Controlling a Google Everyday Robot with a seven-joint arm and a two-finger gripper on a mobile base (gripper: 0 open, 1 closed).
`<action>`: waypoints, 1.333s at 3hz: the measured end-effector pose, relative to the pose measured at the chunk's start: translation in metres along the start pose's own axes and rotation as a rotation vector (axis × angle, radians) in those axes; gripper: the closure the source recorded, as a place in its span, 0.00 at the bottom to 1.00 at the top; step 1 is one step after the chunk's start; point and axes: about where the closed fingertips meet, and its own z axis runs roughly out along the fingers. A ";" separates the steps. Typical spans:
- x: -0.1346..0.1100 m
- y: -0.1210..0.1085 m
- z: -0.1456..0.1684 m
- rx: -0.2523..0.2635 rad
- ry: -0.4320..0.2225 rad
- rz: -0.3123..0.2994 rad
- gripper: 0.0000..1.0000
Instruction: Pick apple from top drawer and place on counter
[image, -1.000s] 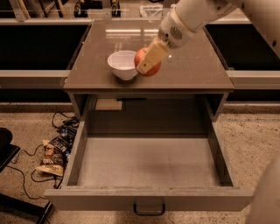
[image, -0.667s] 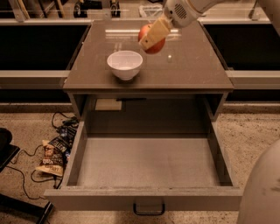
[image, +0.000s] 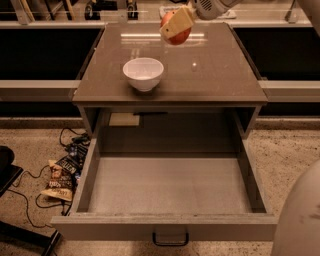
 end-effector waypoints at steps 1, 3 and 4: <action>-0.012 -0.028 0.025 0.039 0.004 0.055 1.00; -0.027 -0.096 0.086 0.236 0.077 0.244 1.00; 0.002 -0.118 0.140 0.304 0.143 0.407 1.00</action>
Offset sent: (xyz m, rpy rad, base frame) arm 0.1450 -0.0072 0.0163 0.0363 0.0203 -0.3522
